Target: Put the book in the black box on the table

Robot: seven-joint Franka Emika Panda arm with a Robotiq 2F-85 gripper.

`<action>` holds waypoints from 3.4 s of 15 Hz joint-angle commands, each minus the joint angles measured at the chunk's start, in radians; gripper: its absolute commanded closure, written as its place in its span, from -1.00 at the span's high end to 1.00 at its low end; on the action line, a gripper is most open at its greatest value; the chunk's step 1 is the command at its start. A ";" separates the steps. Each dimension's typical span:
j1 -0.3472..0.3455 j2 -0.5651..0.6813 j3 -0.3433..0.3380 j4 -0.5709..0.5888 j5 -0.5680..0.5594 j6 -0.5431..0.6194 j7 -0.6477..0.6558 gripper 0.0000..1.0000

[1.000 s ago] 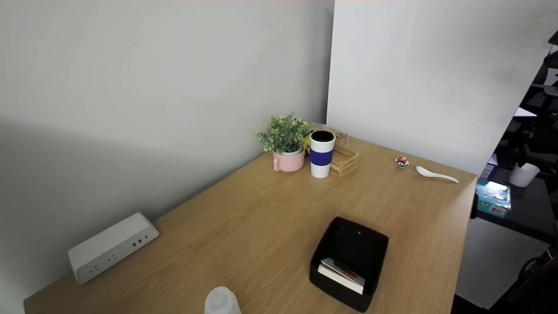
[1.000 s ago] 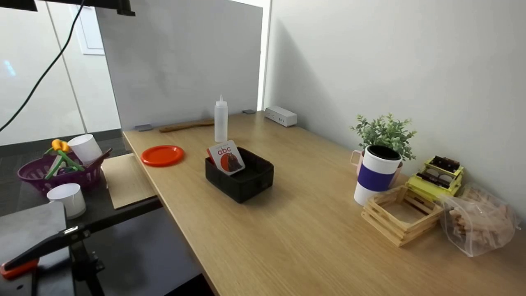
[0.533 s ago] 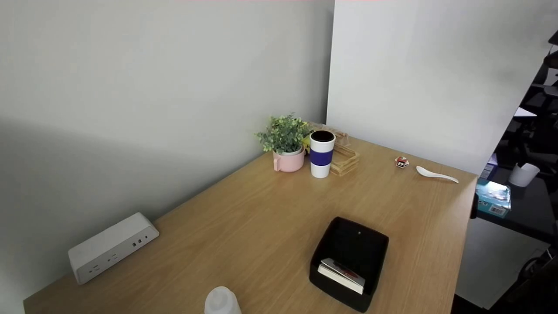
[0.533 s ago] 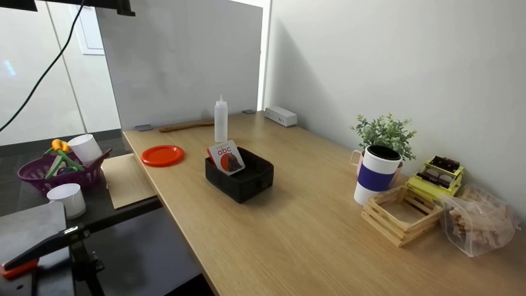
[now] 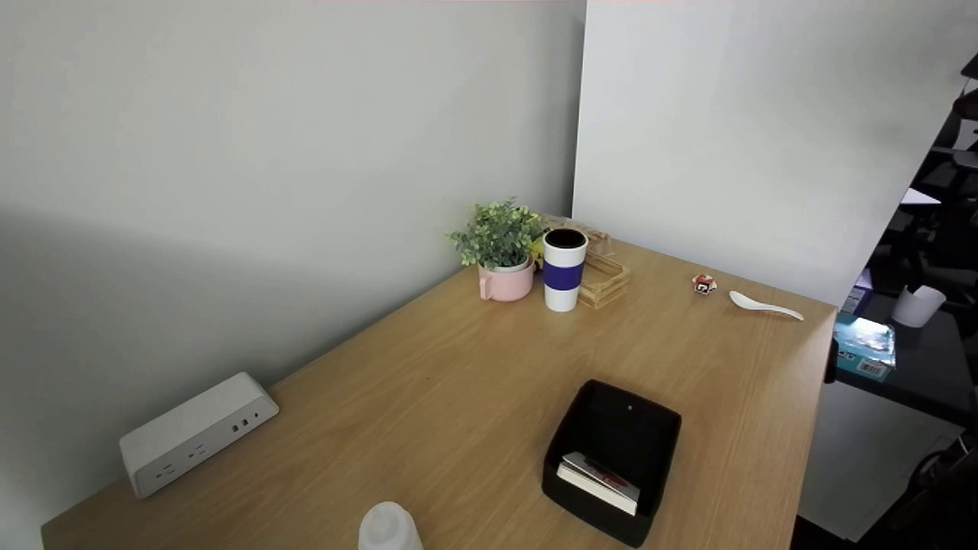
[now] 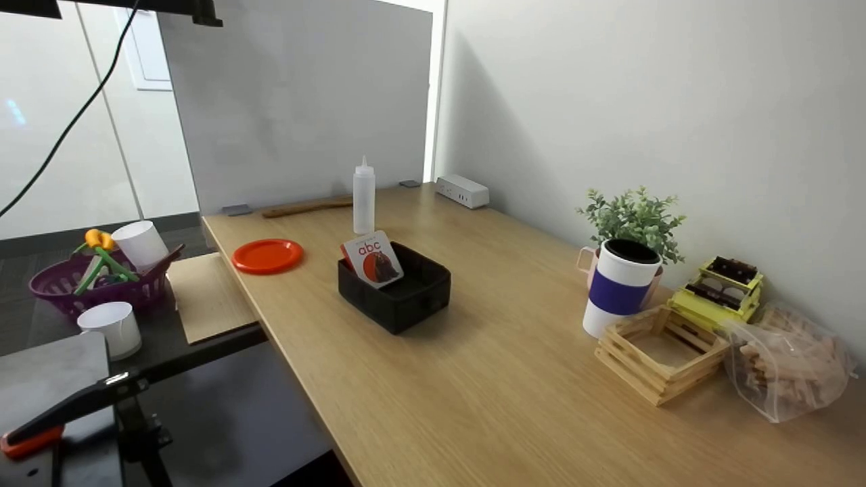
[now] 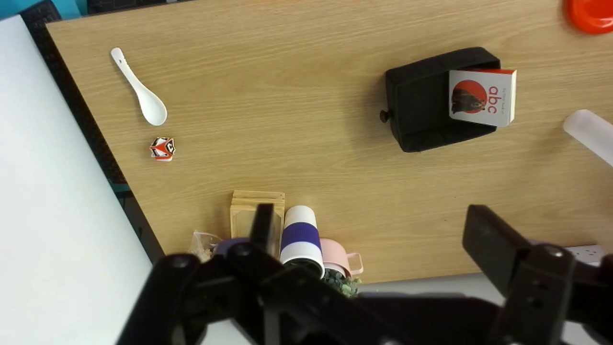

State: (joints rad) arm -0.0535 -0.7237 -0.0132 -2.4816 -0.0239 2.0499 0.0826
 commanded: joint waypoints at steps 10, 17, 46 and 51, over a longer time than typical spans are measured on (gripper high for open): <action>-0.002 0.001 0.002 0.002 0.002 -0.002 -0.002 1.00; 0.055 0.061 -0.028 0.045 0.025 -0.052 -0.129 1.00; 0.281 0.499 -0.059 0.279 0.421 -0.114 -0.691 1.00; 0.251 0.475 -0.024 0.240 0.408 -0.079 -0.665 1.00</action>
State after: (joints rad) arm 0.2278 -0.2495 -0.0654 -2.2443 0.3769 1.9754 -0.5777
